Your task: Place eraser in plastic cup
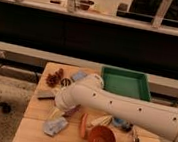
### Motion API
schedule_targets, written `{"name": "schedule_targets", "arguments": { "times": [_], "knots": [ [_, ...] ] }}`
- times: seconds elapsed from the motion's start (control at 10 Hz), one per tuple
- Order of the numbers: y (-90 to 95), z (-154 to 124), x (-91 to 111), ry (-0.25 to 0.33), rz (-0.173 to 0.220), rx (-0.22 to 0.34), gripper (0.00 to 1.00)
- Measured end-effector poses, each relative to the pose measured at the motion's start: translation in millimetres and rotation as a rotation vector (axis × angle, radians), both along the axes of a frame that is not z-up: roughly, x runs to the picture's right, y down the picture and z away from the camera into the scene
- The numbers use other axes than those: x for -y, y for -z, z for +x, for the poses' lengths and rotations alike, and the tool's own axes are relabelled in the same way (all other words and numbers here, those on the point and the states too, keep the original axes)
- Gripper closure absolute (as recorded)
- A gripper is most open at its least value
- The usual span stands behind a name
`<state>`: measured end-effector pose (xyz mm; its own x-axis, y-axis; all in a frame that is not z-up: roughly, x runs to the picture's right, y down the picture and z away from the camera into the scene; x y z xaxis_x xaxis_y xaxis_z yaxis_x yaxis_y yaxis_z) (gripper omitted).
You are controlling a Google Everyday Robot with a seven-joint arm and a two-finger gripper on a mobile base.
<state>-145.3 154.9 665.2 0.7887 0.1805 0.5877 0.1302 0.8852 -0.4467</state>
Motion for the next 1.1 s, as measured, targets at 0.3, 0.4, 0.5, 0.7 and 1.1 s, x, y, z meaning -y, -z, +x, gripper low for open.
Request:
{"name": "schedule_targets", "arguments": {
  "times": [0.3,0.4,0.5,0.7,1.1],
  "knots": [
    [-20.6,-23,7,0.004,-0.011,0.003,0.2],
    [-28.5,-28,7,0.004,-0.018,0.002,0.2],
    [-33.6,-35,6,0.007,-0.023,0.004,0.2],
    [-41.6,-46,5,0.015,-0.03,0.01,0.2],
    [-55.9,-56,10,0.009,-0.044,0.01,0.2]
  ]
}}
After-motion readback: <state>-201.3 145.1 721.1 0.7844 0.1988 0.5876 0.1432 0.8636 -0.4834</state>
